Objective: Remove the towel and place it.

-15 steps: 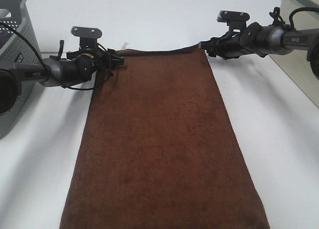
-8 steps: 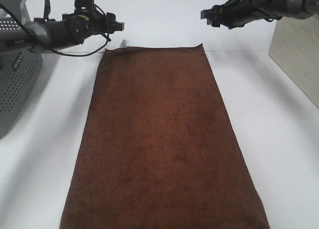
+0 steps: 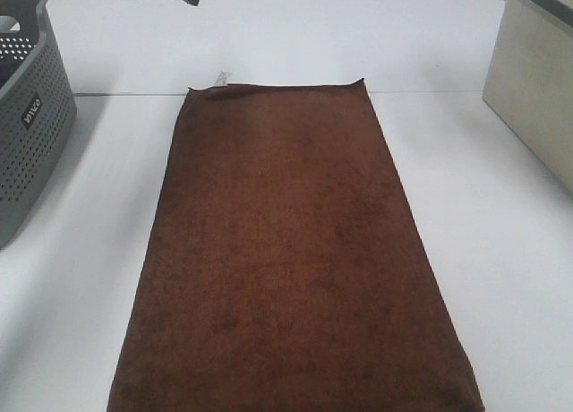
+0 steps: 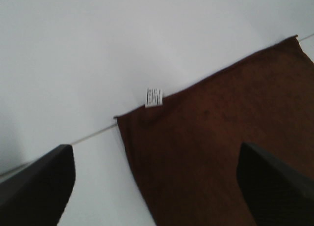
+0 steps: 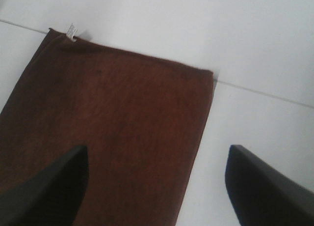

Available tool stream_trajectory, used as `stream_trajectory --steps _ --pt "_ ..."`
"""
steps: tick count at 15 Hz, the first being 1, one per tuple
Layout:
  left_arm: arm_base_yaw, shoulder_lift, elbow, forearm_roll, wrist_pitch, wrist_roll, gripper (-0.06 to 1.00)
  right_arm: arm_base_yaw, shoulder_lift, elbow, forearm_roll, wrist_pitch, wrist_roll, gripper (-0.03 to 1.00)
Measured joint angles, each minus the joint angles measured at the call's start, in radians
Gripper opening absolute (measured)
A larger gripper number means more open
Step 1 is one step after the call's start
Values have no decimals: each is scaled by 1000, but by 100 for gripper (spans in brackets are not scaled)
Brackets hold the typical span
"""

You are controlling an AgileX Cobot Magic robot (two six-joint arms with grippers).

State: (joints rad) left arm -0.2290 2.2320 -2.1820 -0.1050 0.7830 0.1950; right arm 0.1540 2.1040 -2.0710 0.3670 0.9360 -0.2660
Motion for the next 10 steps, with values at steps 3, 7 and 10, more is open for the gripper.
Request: stream_trajectory --steps 3,7,10 --pt "39 -103 -2 83 221 -154 84 -30 -107 0 -14 116 133 75" --pt "242 -199 -3 80 387 -221 84 -110 -224 -1 -54 212 184 75" --pt "332 -236 18 70 426 -214 84 -109 -252 21 -127 272 191 75"
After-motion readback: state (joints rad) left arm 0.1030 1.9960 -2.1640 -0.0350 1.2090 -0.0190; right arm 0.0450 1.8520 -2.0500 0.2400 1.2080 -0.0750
